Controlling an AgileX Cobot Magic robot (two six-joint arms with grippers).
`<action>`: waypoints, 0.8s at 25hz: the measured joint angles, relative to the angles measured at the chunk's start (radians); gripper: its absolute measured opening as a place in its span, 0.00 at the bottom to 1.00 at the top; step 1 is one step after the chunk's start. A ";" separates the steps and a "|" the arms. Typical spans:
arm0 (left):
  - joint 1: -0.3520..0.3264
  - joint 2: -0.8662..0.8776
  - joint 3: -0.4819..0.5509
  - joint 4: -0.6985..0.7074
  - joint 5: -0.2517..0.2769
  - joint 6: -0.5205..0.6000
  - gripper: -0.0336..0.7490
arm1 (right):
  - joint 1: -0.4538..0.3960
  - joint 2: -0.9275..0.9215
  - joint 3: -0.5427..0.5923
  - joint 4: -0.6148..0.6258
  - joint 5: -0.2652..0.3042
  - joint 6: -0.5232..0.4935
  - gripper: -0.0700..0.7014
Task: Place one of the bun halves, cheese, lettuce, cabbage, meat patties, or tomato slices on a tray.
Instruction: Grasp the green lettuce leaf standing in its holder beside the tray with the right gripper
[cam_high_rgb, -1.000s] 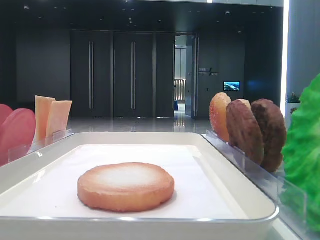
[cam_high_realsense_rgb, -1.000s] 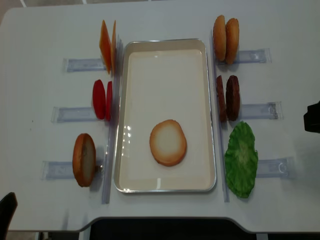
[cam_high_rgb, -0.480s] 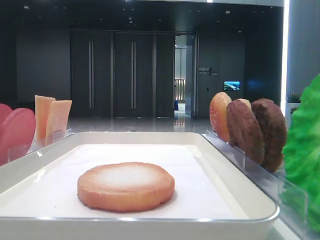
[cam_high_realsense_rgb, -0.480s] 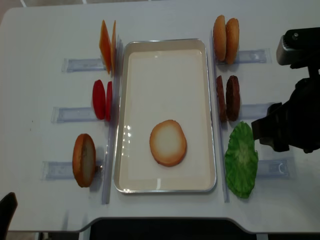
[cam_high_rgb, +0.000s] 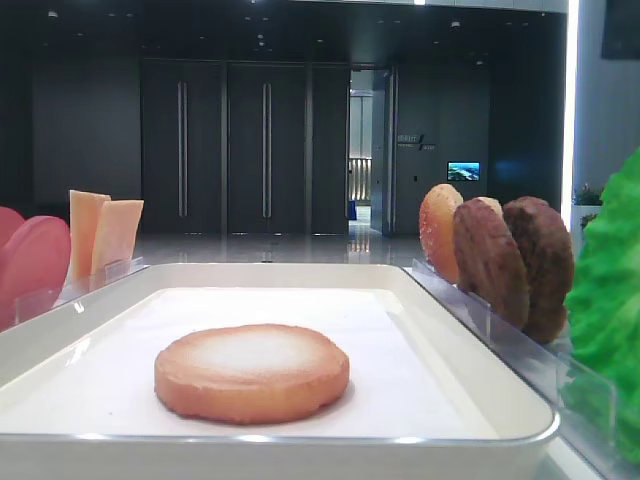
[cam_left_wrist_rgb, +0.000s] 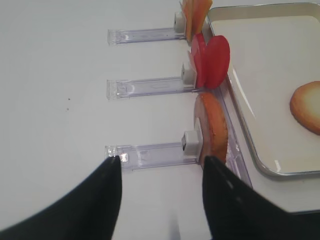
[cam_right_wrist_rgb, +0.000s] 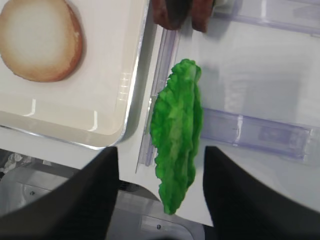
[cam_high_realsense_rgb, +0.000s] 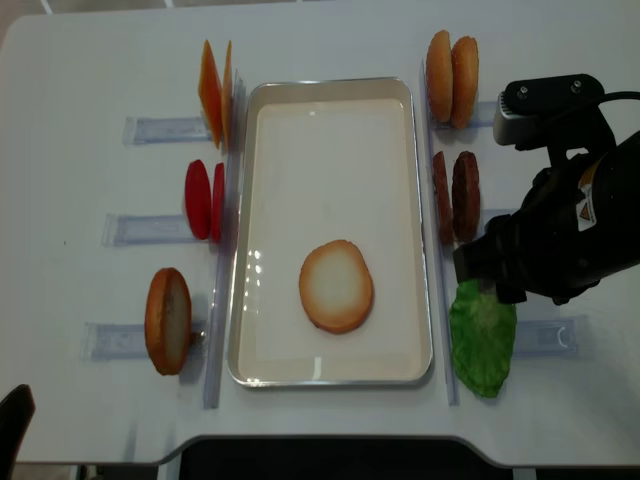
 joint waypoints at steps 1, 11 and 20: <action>0.000 0.000 0.000 0.000 0.000 0.000 0.55 | 0.000 0.010 0.000 -0.001 -0.002 0.001 0.57; 0.000 0.000 0.000 0.000 0.000 0.000 0.55 | 0.000 0.081 0.000 -0.016 -0.034 0.001 0.57; 0.000 0.000 0.000 0.000 0.000 0.000 0.51 | 0.000 0.082 0.000 -0.019 -0.044 0.001 0.57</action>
